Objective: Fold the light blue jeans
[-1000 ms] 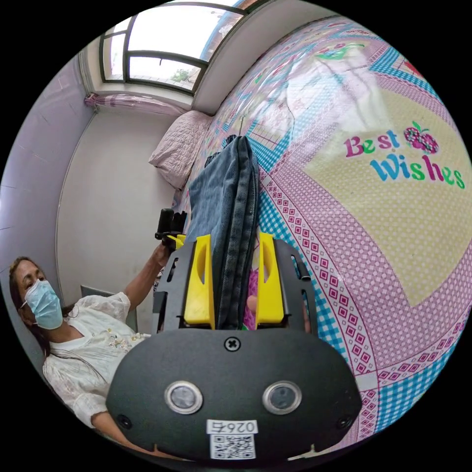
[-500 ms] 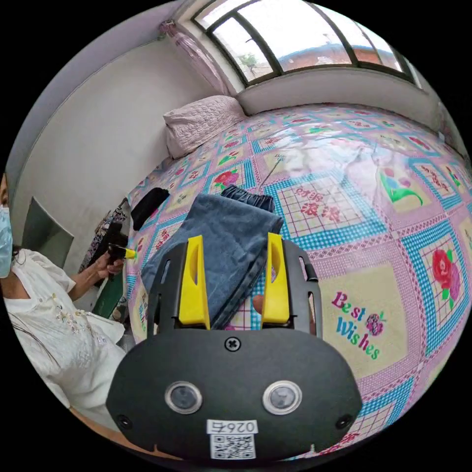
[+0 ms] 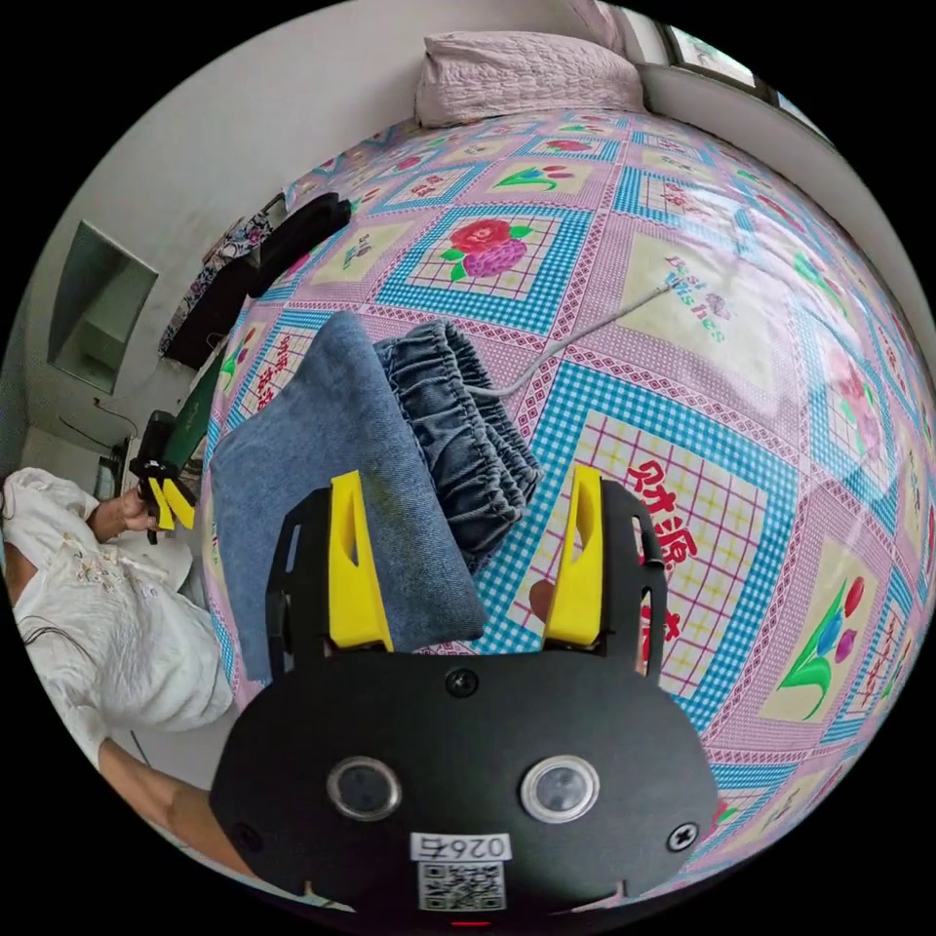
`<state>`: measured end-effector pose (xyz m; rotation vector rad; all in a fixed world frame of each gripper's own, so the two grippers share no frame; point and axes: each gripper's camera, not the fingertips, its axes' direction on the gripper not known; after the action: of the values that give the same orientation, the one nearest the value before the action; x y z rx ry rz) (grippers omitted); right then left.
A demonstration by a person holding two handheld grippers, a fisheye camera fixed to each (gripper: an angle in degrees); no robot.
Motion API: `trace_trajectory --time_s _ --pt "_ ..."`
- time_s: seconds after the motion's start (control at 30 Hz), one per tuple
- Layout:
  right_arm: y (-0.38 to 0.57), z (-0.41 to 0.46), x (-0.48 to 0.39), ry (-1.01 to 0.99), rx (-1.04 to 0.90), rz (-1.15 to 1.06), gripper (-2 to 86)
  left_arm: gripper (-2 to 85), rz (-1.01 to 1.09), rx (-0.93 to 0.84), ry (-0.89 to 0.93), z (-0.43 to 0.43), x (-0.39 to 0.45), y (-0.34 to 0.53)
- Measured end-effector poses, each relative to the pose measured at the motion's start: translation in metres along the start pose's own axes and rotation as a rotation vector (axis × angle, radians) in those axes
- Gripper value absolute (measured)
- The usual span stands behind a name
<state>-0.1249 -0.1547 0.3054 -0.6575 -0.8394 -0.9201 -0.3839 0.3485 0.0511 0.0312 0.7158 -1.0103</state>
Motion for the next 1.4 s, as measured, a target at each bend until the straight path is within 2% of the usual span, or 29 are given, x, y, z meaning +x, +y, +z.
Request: trace_trajectory --time_s 0.03,0.1,0.13,0.17,0.23,0.27,0.33,0.4,0.53,0.67,0.8,0.93,1.03,1.17,1.4 --pt "0.009 -0.013 0.0 -0.034 0.083 0.02 24.2 0.5 0.023 0.045 0.026 -0.009 0.007 0.0" --pt "0.034 -0.037 -0.006 -0.074 0.237 0.056 23.3 -0.3 0.072 0.122 0.054 -0.026 0.02 -0.002" --pt "0.059 -0.052 -0.015 -0.087 0.348 0.085 22.8 -0.4 0.124 0.162 0.01 -0.037 0.032 -0.006" --pt "0.087 -0.063 -0.026 -0.102 0.439 0.113 22.5 -0.4 0.152 0.177 -0.043 -0.041 0.039 -0.009" --pt "0.13 -0.064 -0.042 -0.111 0.516 0.188 22.1 0.4 0.264 0.176 -0.329 -0.046 0.064 -0.029" --pt "0.156 -0.058 -0.051 -0.115 0.529 0.245 21.9 0.9 0.292 0.164 -0.395 -0.043 0.069 -0.036" --pt "0.187 -0.041 -0.06 -0.139 0.507 0.327 21.6 11.0 0.377 0.089 -0.6 -0.02 0.078 -0.072" --pt "0.213 -0.023 -0.064 -0.185 0.496 0.416 21.4 16.2 0.406 -0.023 -0.651 0.008 0.073 -0.105" --pt "0.237 0.009 -0.065 -0.277 0.497 0.517 20.6 22.1 0.35 -0.248 -0.602 0.076 0.039 -0.161" --pt "0.221 0.02 -0.063 -0.301 0.49 0.516 17.8 23.1 0.379 -0.281 -0.612 0.108 0.039 -0.176" --pt "0.201 0.023 -0.063 -0.246 0.445 0.518 15.2 19.5 0.421 -0.403 -0.571 0.158 0.038 -0.175" --pt "0.195 0.023 -0.066 -0.216 0.452 0.545 14.3 14.5 0.481 -0.437 -0.721 0.189 0.045 -0.168" --pt "0.193 0.027 -0.063 -0.149 0.45 0.597 9.3 11.5 0.418 -0.461 -0.686 0.199 0.037 -0.17" --pt "0.196 0.034 -0.05 -0.205 0.48 0.66 3.5 8.2 0.348 -0.442 -0.61 0.201 0.026 -0.169" --pt "0.209 0.039 -0.094 -0.234 0.407 0.606 2.1 7.0 0.344 -0.53 -0.635 0.189 0.028 -0.102"
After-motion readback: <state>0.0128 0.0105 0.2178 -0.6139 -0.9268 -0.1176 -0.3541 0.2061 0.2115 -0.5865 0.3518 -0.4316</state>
